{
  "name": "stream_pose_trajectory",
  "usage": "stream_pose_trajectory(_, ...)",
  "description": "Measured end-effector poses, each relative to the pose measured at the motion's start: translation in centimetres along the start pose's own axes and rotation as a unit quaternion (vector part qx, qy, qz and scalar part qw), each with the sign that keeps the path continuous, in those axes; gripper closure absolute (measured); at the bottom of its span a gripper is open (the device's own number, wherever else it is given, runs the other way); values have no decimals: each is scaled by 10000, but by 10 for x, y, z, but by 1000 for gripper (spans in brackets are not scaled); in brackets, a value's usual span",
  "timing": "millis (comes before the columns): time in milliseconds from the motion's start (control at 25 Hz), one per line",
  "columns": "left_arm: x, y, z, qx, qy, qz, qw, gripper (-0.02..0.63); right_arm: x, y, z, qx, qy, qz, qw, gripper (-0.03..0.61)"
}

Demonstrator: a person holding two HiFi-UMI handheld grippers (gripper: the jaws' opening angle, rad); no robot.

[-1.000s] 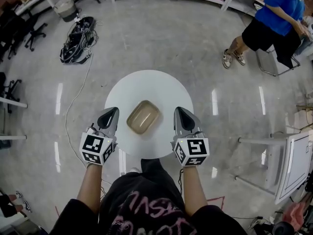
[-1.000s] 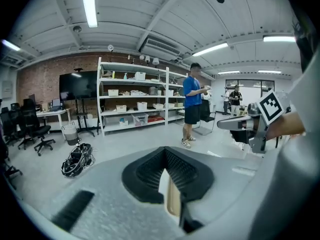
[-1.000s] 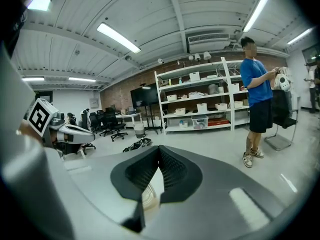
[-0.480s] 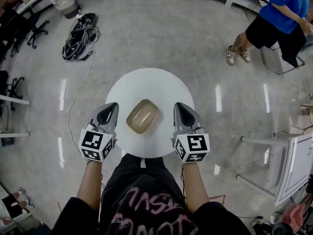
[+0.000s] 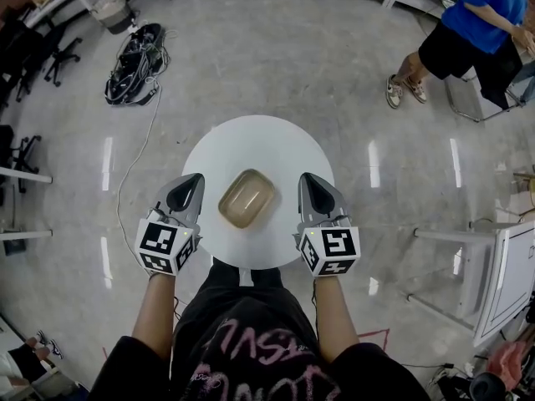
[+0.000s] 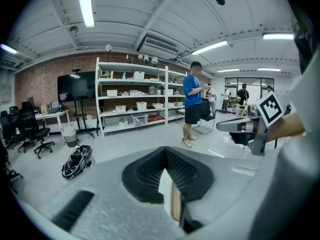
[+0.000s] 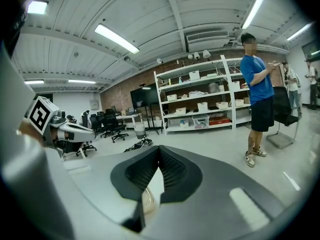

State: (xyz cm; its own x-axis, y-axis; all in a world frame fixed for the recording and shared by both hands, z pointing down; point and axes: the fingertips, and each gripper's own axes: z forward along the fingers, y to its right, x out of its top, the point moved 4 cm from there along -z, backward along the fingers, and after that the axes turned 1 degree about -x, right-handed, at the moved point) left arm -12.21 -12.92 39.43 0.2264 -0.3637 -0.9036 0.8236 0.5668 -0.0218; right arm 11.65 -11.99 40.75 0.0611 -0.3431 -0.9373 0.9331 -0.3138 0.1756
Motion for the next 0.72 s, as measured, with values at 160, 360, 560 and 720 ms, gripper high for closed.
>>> stream_pose_trajectory(160,-4,-3,5,-110,-11,-55,9999,617,-4,0,0,-93,-56,3,9999,566)
stream_pose_trajectory(360,-11,-13,5,-210,-47,-89,9997,617,-11,-10,4,-195,-125,17,9997,566)
stream_pose_trajectory(560,-23,-18,7,-297,-104,-121,9994,617,-20,-17,7,-269,-178,39,9995,566)
stream_pose_trajectory(720,-32,-20,16,-400,-186,-137,9989,617,-30,-15,11,-372,-264,108,9989,566)
